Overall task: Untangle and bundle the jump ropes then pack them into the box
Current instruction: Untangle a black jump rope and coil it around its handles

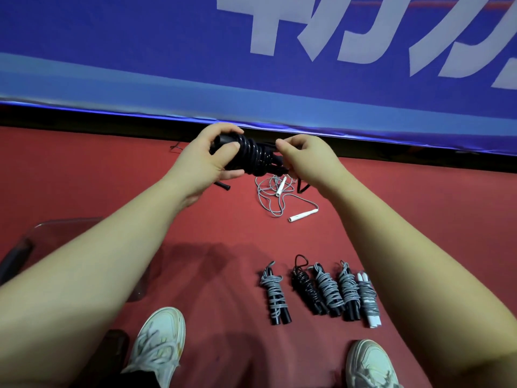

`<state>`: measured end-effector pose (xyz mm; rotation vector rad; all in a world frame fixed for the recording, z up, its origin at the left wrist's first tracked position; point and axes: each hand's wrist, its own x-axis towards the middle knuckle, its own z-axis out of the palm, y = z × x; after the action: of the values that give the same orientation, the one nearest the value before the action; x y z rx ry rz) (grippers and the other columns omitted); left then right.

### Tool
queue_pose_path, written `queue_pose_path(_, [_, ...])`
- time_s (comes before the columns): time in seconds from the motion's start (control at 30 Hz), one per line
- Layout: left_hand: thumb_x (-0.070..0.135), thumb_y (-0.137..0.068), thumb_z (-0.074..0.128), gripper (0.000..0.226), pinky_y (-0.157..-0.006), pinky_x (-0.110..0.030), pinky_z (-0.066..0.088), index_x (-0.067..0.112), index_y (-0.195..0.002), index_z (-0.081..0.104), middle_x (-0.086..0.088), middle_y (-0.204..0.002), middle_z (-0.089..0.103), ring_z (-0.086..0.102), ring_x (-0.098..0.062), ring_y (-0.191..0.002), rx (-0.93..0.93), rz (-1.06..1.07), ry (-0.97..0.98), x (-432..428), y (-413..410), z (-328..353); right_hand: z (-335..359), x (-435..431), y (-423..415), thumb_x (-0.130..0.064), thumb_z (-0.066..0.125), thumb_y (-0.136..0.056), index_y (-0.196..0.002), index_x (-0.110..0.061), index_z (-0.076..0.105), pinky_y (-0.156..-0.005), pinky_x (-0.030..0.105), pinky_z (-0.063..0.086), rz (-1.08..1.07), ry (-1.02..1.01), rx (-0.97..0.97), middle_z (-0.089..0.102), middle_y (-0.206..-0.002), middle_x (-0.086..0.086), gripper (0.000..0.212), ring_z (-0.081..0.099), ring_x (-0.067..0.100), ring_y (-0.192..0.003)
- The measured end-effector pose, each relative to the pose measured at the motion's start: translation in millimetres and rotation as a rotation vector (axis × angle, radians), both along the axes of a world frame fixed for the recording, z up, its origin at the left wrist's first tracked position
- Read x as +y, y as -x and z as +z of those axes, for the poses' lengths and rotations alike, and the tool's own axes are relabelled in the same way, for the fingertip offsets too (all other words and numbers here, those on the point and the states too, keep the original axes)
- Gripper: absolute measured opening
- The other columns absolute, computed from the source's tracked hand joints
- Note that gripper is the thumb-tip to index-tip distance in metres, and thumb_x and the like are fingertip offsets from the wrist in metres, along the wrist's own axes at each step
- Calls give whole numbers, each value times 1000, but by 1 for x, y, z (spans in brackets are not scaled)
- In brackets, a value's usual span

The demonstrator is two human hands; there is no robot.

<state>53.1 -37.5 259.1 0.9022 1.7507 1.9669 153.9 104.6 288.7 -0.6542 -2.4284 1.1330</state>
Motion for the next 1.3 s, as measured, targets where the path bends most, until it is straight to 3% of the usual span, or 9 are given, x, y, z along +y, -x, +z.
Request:
queue_pose_path(0.13, [6, -98, 46, 29, -73, -27, 58, 28, -111, 58, 2, -112, 49, 58, -23, -106, -117, 34, -88, 1, 3, -6, -6, -1, 0, -28, 47, -97, -92, -16, 60, -48, 13, 39, -20, -28, 47, 55, -66, -6, 18, 49, -1, -43])
queue_pose_path(0.2, [6, -97, 47, 25, -72, -26, 57, 26, -106, 60, -2, -112, 51, 59, -28, -106, -171, 21, -137, 1, 2, -6, -12, -2, 0, -26, 45, -98, -92, -14, 59, -43, 12, 35, -34, 15, 110, 54, -64, -5, 20, 46, -2, -38])
queue_pose_path(0.4, [9, -96, 47, 15, -74, -33, 59, 20, -94, 58, -2, -98, 56, 60, -17, -90, -394, -1, -277, 3, -2, 0, -30, -4, 3, -28, 40, -100, -94, -10, 62, -45, 20, 30, -116, 411, 230, 45, -58, -4, 29, 39, 9, -47])
queue_pose_path(0.53, [17, -82, 61, 8, -70, -30, 59, 19, -85, 54, -2, -94, 59, 63, -18, -87, -417, -64, -266, 3, -4, -2, -37, -10, 9, -32, 42, -100, -77, -21, 46, -42, 15, 27, -83, 555, 232, 40, -53, -7, 25, 32, 6, -43])
queue_pose_path(0.7, [20, -73, 64, 20, -67, -32, 58, 21, -89, 53, -6, -106, 62, 59, -33, -108, -538, -128, -289, -5, 0, 1, -27, -8, 13, -27, 41, -101, -73, -18, 36, -43, 17, 18, 101, 726, 410, 32, -47, -11, 30, 23, 5, -41])
queue_pose_path(0.83, [18, -71, 67, 54, -76, -35, 59, 34, -120, 53, 0, -108, 68, 67, -29, -96, -402, -221, 3, -8, -4, 0, -25, -5, 13, -25, 42, -101, -72, -16, 44, -41, 15, 19, 71, 676, 396, 36, -44, -13, 30, 26, 2, -38])
queue_pose_path(1.0, [6, -82, 69, 36, -72, -35, 57, 24, -112, 56, -12, -103, 67, 68, -23, -85, -220, -167, 270, -11, -2, 0, -21, -13, 17, -23, 44, -100, -70, -16, 46, -38, 12, 27, -14, 553, 282, 43, -54, -4, 30, 35, -2, -34])
queue_pose_path(1.13, [19, -79, 75, 32, -53, -25, 50, 22, -105, 57, -5, -80, 69, 64, -17, -63, -112, -73, 339, -7, -2, -3, -18, -14, 18, -27, 44, -99, -71, -17, 47, -42, 18, 29, -16, 388, 127, 46, -56, -3, 30, 38, 5, -40])
queue_pose_path(1.3, [23, -79, 74, 20, -46, -19, 39, 21, -93, 60, 1, -66, 64, 57, -14, -52, -164, 48, 342, -5, 9, -18, 4, -3, 14, -34, 37, -100, -80, -10, 61, -58, 27, 35, -71, -139, 57, 57, -64, 2, 39, 48, 14, -59])
